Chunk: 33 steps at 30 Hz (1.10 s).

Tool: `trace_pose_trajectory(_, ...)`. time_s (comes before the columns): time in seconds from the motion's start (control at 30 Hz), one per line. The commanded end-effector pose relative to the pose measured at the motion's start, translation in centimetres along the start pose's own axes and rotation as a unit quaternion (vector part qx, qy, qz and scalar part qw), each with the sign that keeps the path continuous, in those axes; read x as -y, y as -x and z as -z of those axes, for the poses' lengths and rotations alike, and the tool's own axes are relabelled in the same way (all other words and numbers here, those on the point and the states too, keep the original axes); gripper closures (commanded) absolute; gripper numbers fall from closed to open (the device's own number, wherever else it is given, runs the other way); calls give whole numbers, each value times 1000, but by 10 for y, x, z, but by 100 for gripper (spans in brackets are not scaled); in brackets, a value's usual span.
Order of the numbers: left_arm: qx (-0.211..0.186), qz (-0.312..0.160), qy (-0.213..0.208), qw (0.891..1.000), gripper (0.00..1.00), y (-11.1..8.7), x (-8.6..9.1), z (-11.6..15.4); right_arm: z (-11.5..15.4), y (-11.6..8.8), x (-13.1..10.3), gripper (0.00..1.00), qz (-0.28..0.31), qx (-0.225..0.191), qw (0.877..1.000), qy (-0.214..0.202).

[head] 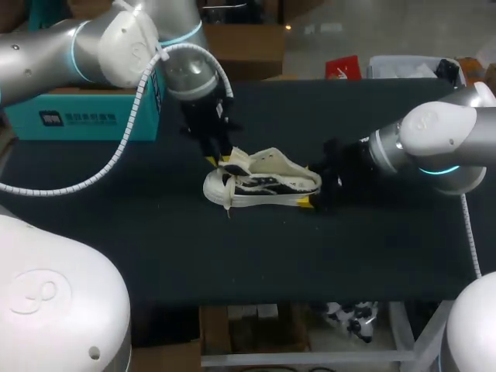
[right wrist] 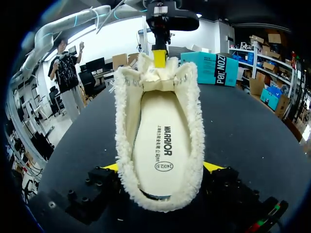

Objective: Open the shoe tongue, take the insole out of the shoe, put the insole back into the shoe, and pack the shoe into the shoebox

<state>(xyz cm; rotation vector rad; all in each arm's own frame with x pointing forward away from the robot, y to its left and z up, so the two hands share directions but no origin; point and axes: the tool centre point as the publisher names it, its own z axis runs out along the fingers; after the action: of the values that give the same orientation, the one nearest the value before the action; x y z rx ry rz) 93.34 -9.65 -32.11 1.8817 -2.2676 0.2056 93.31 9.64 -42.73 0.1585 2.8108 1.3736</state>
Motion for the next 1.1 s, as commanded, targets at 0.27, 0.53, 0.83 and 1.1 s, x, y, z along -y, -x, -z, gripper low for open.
trace_pose_trajectory(0.27,13,-63,-83,994,62,-8,-24,76,-2,-1,3,100,1,-1,1000,1)
trace_pose_trajectory(0.53,7,-461,-39,887,100,-50,-12,103,-2,-1,3,100,1,-1,1000,1)
trace_pose_trajectory(0.83,-12,-620,32,784,100,-59,-4,103,-2,-1,3,100,1,-1,1000,1)
trace_pose_trajectory(1.1,-5,-650,32,759,100,-63,-3,99,-2,-1,3,100,1,-1,1000,1)
